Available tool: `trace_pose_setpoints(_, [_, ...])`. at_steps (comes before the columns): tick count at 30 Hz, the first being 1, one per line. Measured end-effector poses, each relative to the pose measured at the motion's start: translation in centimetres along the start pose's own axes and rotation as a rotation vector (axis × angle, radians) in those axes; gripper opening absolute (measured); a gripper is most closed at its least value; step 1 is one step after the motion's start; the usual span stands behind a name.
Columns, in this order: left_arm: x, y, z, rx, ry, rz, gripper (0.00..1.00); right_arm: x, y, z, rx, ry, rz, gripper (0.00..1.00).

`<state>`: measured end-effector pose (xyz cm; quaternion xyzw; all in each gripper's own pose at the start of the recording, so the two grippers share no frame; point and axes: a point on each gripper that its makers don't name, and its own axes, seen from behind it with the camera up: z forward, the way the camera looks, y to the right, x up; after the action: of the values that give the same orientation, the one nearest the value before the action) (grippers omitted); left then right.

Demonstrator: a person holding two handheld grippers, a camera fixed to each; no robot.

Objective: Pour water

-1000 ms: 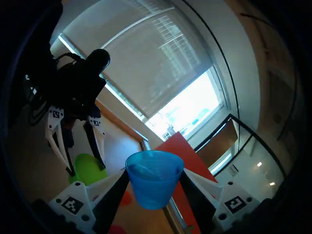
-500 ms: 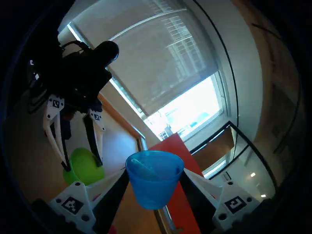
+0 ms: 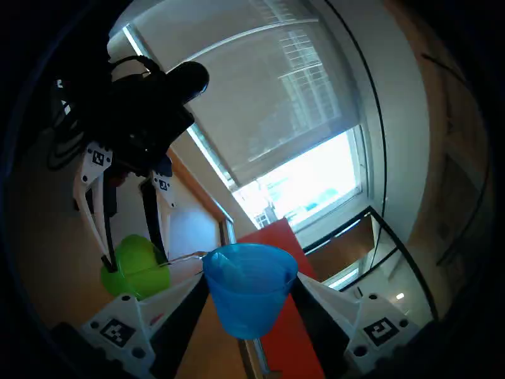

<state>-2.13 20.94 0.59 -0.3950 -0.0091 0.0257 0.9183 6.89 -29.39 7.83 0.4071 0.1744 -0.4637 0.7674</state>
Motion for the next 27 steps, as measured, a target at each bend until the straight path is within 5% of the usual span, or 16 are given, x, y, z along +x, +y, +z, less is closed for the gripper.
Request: trace_pose_setpoints(27, [-0.01, 0.59, 0.14, -0.011, 0.004, 0.009, 0.89, 0.31, 0.77, 0.27, -0.023, -0.004, -0.074, 0.89])
